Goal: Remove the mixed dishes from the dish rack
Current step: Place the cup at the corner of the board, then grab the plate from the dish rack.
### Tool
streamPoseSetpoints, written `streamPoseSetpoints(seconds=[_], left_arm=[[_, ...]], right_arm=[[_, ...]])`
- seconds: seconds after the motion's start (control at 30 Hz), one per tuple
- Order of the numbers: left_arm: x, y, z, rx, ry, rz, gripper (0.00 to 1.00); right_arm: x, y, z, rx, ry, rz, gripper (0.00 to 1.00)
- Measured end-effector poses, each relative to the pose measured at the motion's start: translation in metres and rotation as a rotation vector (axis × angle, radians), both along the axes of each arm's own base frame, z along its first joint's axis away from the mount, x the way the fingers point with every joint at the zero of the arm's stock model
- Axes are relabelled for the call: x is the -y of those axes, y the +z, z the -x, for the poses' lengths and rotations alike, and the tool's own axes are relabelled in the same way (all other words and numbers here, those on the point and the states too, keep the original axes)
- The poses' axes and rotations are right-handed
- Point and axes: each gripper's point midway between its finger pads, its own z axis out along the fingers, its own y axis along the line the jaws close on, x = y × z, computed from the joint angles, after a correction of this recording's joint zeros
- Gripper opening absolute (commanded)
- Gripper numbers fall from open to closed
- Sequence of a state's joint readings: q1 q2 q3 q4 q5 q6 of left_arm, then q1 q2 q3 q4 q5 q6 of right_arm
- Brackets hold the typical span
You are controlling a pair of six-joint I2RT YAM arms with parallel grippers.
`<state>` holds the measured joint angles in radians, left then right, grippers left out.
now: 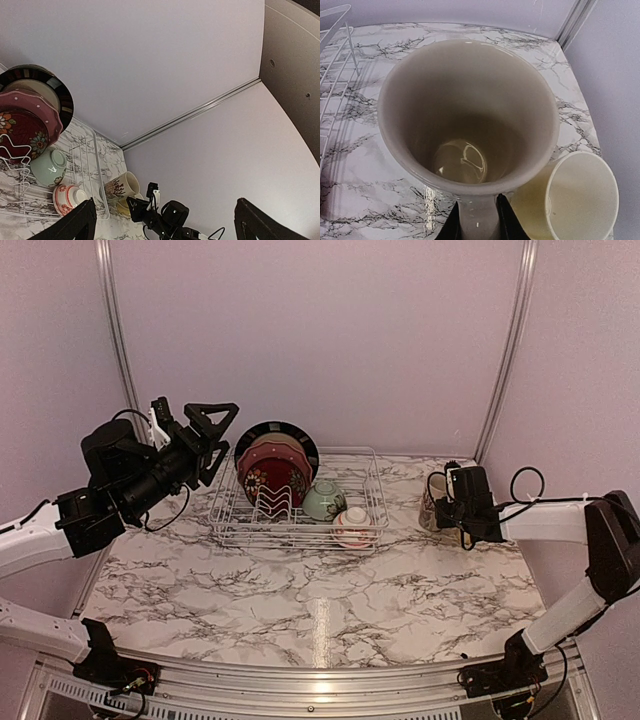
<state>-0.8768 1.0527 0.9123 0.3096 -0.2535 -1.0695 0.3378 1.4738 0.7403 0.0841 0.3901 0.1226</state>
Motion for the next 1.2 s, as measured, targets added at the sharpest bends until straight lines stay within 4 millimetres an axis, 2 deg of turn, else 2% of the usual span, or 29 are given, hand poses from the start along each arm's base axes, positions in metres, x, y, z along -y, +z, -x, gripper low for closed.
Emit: streamPoseSetpoints(seconds=[0.13,0.27,0.53,0.8,1.0,1.2], left_arm=[[0.000,0.000,0.000,0.000,-0.002,0.000,0.99],[0.000,0.000,0.000,0.000,-0.002,0.000,0.99],[0.000,0.000,0.000,0.000,-0.002,0.000,0.99],[0.000,0.000,0.000,0.001,-0.003,-0.001,0.99],[0.000,0.000,0.000,0.008,-0.002,-0.011,0.99],[0.001,-0.005,0.001,0.010,-0.005,-0.051,0.99]], right_arm=[[0.000,0.001,-0.001,0.004,-0.001,-0.001,0.33],[-0.002,0.016,-0.007,0.043,-0.001,-0.014,0.43],[-0.002,0.050,-0.006,0.124,-0.002,-0.048,0.47],[-0.003,0.069,0.000,0.161,0.010,-0.074,0.51],[-0.007,0.087,0.013,0.176,0.048,-0.105,0.56],[-0.023,0.109,0.029,0.199,0.146,-0.149,0.59]])
